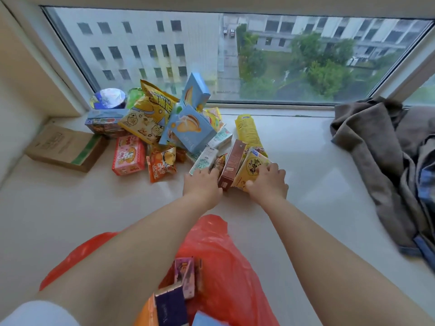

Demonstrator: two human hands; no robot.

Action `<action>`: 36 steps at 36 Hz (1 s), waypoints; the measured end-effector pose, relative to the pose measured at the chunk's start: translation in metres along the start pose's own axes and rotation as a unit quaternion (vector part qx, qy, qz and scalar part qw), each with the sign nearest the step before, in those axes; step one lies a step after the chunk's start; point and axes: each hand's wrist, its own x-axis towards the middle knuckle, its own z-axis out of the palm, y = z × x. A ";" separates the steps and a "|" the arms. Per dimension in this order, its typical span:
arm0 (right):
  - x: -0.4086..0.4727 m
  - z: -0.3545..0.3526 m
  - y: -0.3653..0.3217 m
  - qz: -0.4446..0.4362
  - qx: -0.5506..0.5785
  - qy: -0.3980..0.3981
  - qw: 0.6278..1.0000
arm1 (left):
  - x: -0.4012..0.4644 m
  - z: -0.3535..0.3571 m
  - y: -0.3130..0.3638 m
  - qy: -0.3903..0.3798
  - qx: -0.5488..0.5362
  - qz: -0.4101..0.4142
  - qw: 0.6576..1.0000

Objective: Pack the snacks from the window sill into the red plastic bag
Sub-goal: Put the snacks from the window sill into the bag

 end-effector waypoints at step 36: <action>0.074 0.069 0.018 0.089 0.079 0.043 0.992 | 0.121 0.063 0.024 -0.067 -0.211 -0.141 0.965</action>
